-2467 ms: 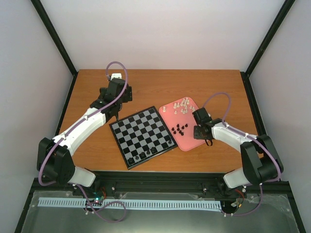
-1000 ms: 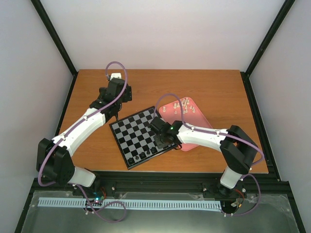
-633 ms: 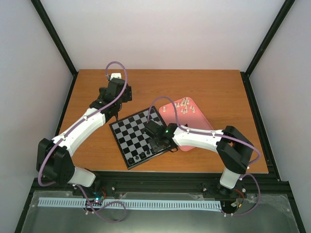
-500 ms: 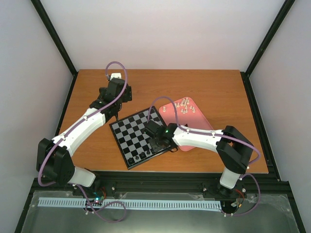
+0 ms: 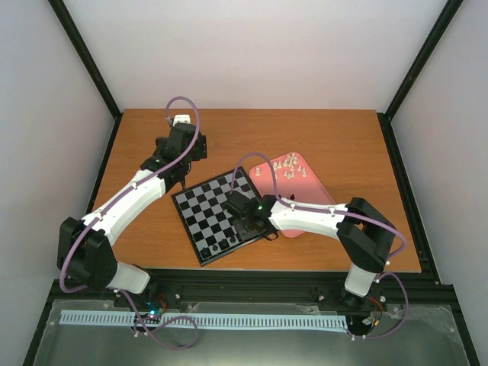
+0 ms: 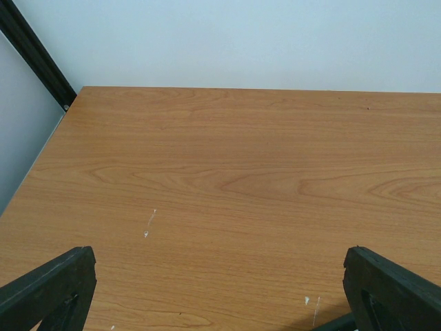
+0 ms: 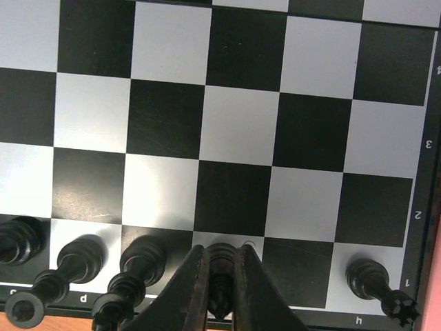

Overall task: Set up the chess pieces on the board
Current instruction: Place the chess piece on the chessboard, then pick up the chess piece from the storage box, then place the chess piece on the chessboard.

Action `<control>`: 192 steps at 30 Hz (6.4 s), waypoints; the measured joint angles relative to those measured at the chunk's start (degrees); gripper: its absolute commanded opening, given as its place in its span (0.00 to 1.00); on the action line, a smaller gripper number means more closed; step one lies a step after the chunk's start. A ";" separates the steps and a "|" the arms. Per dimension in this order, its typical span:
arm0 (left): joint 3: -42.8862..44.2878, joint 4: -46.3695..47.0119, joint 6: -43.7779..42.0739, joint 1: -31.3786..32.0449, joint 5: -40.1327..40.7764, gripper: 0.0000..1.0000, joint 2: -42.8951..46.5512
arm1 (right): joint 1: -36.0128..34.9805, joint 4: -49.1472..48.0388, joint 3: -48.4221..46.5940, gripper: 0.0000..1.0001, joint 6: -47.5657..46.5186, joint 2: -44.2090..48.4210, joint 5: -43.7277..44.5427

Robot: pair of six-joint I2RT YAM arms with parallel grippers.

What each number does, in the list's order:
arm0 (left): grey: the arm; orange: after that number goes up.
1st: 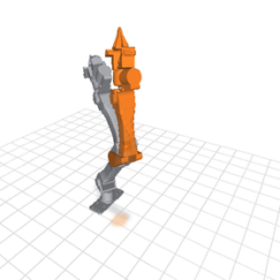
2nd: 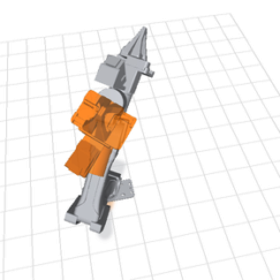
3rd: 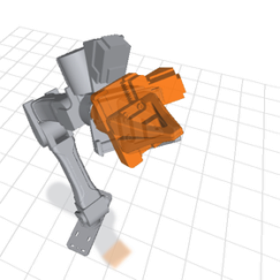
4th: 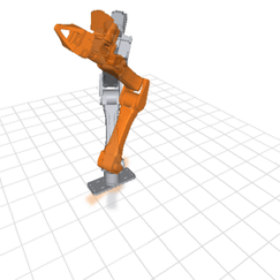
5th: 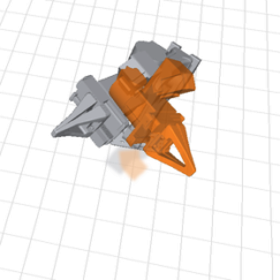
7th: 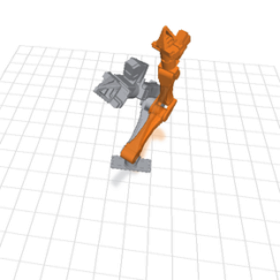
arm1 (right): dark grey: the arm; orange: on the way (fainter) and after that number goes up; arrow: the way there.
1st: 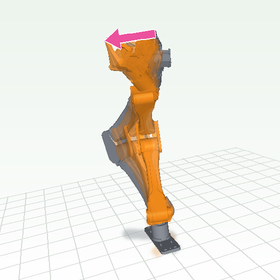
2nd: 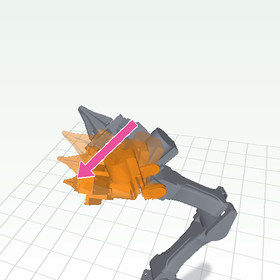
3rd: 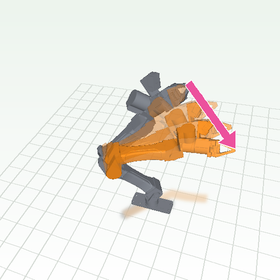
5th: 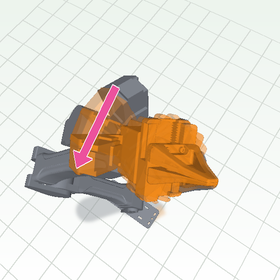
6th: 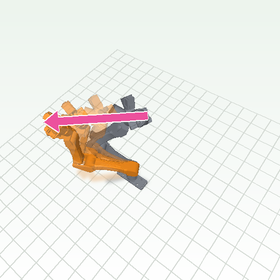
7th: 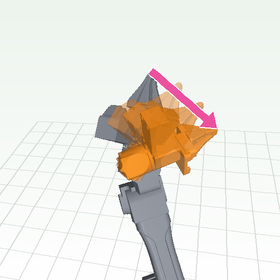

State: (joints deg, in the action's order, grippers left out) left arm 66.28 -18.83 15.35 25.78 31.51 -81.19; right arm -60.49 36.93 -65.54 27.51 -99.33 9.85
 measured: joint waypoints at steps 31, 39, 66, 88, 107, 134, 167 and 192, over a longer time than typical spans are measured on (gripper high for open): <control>0.00 0.00 0.02 0.00 -0.04 1.00 0.46 | -0.70 0.22 0.11 0.12 0.68 -1.05 0.66; 0.00 0.00 0.02 0.00 -0.15 1.00 0.46 | -0.70 0.59 0.13 0.16 0.85 -1.03 1.53; 0.00 0.00 0.02 0.00 -0.28 1.00 0.48 | -0.15 3.15 1.05 0.57 1.97 9.46 9.51; 0.00 0.02 0.02 0.00 -1.27 1.00 0.46 | 32.11 -2.78 19.80 0.48 -2.34 16.22 10.29; 0.00 0.02 0.00 0.00 -1.01 1.00 -0.83 | 36.09 -8.07 18.64 0.25 -5.99 8.98 5.53; 0.00 0.02 -0.07 0.00 -0.20 1.00 -0.83 | 27.80 -4.81 14.69 0.13 -5.49 19.76 1.31; 0.00 0.02 -0.07 0.00 -0.22 1.00 -0.83 | 6.05 -6.54 7.78 0.14 -2.16 6.47 -4.31; 0.00 0.02 -0.07 0.00 -0.22 1.00 -0.83 | 6.01 -6.58 7.85 0.15 -1.53 3.61 -2.99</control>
State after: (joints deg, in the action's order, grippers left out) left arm 66.28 -18.81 15.29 25.78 31.29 -82.02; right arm -54.48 30.35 -57.69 25.98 -95.72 6.85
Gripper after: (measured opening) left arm 0.998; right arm 0.154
